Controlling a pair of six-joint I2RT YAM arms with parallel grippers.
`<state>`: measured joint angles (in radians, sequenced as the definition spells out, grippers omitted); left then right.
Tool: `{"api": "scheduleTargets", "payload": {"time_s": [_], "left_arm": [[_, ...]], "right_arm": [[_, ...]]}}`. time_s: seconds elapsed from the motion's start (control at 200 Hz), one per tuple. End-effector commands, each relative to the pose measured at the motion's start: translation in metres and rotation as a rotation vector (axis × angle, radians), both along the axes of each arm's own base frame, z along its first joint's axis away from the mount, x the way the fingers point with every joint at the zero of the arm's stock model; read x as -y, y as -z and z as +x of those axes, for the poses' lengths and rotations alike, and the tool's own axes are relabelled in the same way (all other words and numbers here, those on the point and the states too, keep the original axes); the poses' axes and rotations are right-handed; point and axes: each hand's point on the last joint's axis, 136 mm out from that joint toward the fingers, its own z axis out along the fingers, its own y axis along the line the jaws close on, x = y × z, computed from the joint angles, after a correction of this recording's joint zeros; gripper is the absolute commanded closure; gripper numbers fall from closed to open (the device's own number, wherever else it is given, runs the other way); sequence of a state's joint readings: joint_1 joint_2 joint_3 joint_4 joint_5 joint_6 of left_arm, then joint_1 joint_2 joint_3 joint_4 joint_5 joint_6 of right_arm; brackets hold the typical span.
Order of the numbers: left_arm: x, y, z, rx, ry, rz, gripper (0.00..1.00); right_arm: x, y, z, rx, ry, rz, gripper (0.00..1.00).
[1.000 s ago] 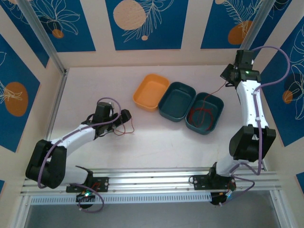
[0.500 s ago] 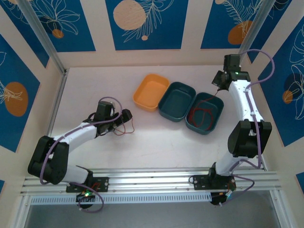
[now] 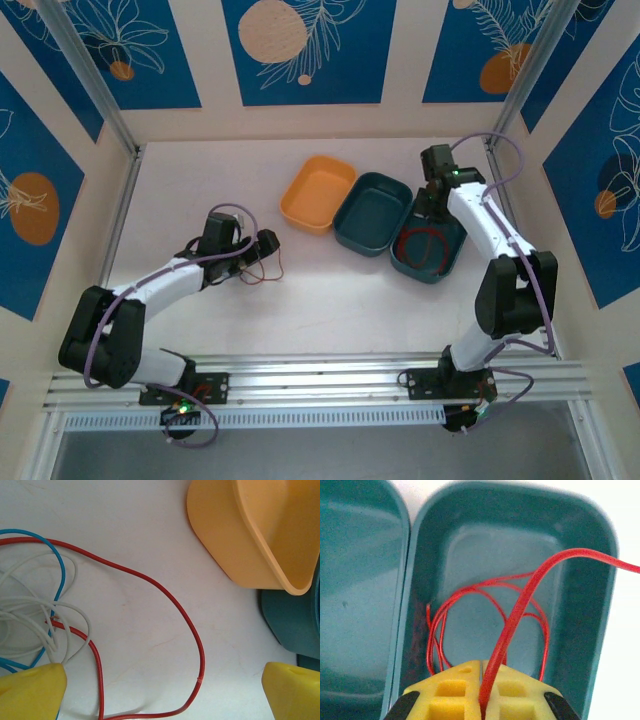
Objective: Untangle the cables
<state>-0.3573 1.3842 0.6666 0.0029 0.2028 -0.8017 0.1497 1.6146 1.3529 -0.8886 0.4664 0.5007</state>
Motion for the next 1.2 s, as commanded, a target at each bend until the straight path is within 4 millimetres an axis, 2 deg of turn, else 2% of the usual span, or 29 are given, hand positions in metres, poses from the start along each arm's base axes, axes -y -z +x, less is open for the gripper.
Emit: {"api": "scheduleTargets", "payload": {"time_s": [0.0, 0.215, 0.445, 0.66, 0.81, 0.99, 1.195], "left_arm": [[0.001, -0.006, 0.002, 0.022, 0.022, -0.007, 0.00], [0.001, -0.007, 0.004, 0.025, 0.024, -0.004, 0.00], [0.003, -0.004, 0.003, 0.016, 0.026, -0.015, 0.00], [0.000, -0.004, 0.001, 0.019, 0.019, -0.007, 0.00], [0.000, -0.003, 0.000, 0.016, 0.016, -0.007, 0.00], [0.000, -0.002, 0.000, 0.015, 0.016, -0.007, 0.00], [0.000, -0.002, 0.001, 0.015, 0.015, -0.005, 0.00]], "right_arm": [[-0.011, 0.015, -0.026, -0.084, 0.012, 0.037, 1.00], [-0.021, 0.032, -0.042, -0.148, 0.002, 0.101, 1.00], [-0.025, 0.045, -0.045, -0.183, 0.013, 0.174, 1.00], [-0.039, 0.054, -0.034, -0.176, -0.032, 0.303, 1.00], [-0.044, 0.060, -0.025, -0.212, -0.078, 0.304, 1.00], [-0.053, 0.072, -0.025, -0.293, -0.150, 0.334, 1.00], [-0.048, 0.072, -0.029, -0.329, -0.189, 0.310, 1.00]]}}
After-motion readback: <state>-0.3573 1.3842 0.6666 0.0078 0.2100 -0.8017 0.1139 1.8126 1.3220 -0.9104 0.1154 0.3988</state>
